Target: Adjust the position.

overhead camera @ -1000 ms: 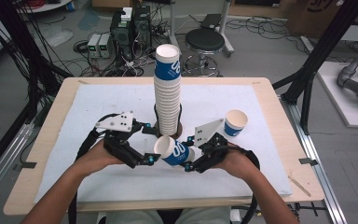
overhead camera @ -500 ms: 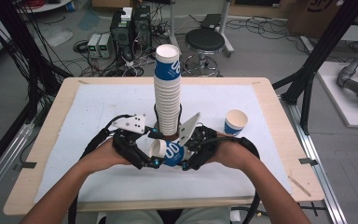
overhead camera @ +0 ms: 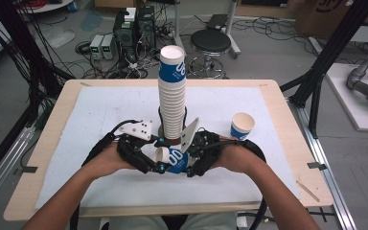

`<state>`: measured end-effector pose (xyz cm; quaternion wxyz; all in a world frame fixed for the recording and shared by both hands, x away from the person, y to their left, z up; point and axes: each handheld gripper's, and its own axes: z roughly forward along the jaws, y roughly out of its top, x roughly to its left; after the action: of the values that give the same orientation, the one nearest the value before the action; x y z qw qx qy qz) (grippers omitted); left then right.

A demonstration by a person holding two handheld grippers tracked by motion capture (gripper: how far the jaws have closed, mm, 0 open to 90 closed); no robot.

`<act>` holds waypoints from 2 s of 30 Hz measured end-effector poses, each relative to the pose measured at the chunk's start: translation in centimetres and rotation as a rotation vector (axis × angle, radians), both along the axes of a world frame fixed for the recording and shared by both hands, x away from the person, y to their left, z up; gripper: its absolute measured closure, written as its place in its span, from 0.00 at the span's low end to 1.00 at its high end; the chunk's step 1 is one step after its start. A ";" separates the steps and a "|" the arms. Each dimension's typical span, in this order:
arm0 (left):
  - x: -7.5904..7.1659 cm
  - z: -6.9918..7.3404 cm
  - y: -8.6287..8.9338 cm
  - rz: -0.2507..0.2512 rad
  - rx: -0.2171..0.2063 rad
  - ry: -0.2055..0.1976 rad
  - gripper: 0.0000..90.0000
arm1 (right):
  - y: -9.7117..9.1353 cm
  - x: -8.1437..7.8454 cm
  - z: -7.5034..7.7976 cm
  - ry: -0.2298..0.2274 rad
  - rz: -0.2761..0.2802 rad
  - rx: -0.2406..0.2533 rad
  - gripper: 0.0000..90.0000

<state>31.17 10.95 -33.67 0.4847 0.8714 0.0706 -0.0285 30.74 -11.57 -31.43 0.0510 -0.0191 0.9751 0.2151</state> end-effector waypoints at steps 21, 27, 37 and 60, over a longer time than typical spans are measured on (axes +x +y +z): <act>-0.3 -1.7 3.4 0.056 -0.240 -0.047 0.34 | -4.6 0.0 -0.9 0.036 -0.086 0.553 0.21; -0.3 -2.7 4.2 0.086 -0.295 -0.047 0.34 | -5.5 -0.1 -2.4 0.052 -0.127 0.629 0.21; -0.8 -4.1 5.0 0.098 -0.400 -0.047 0.34 | -6.0 -0.5 -4.2 0.085 -0.171 0.723 0.21; -1.3 -4.9 4.4 0.027 -0.482 -0.048 0.34 | -5.7 -0.5 -6.7 0.189 -0.166 0.811 0.21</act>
<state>29.85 15.37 -38.55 0.6804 0.7300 0.0619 -0.0171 30.26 -17.23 -38.16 -0.0182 0.1009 0.8102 0.5771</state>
